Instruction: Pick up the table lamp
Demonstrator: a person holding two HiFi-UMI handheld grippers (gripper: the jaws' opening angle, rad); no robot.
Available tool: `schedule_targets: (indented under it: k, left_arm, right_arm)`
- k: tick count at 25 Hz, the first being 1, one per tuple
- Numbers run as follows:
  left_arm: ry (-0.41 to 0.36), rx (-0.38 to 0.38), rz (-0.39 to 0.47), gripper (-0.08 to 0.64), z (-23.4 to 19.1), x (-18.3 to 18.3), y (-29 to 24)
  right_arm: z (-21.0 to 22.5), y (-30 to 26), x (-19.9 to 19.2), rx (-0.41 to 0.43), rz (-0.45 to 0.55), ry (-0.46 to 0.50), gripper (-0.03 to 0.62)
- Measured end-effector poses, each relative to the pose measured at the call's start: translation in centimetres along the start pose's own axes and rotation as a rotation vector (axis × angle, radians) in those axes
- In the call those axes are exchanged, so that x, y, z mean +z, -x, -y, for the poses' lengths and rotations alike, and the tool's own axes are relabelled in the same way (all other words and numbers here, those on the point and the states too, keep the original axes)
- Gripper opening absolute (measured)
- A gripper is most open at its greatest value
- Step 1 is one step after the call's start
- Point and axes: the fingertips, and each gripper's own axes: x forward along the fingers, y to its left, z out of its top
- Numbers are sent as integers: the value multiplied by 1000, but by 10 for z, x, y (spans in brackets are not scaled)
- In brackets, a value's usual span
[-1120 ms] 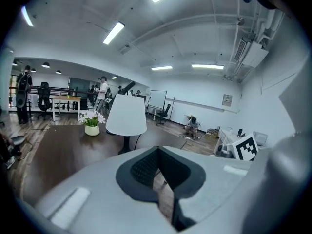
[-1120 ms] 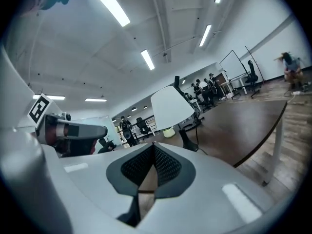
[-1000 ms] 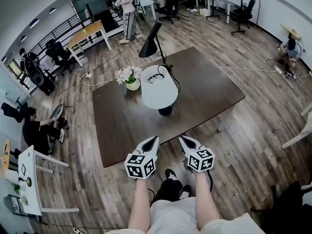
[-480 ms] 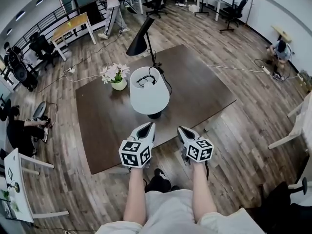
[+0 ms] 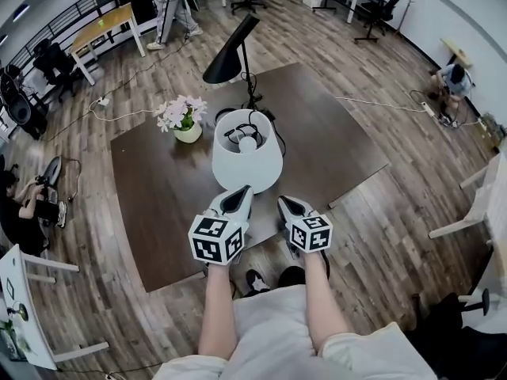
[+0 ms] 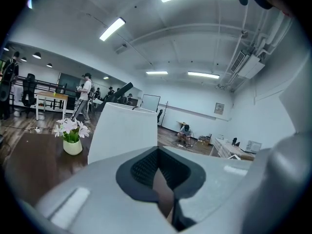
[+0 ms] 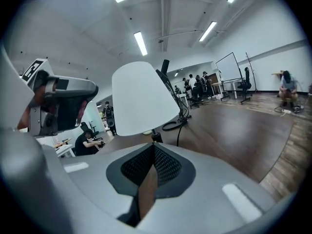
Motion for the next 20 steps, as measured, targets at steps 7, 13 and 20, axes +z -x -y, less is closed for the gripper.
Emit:
schedule_targets:
  k: [7, 13, 20]
  left_arm:
    - [-13, -1, -8, 0, -5, 9, -15]
    - [-16, -6, -19, 0, 6, 14, -31]
    - [-15, 48, -22, 0, -12, 21, -41]
  right_arm:
    - [17, -11, -4, -53, -24, 16, 26]
    - [26, -31, -6, -30, -47, 22, 59]
    - [20, -58, -14, 15, -107, 93, 68]
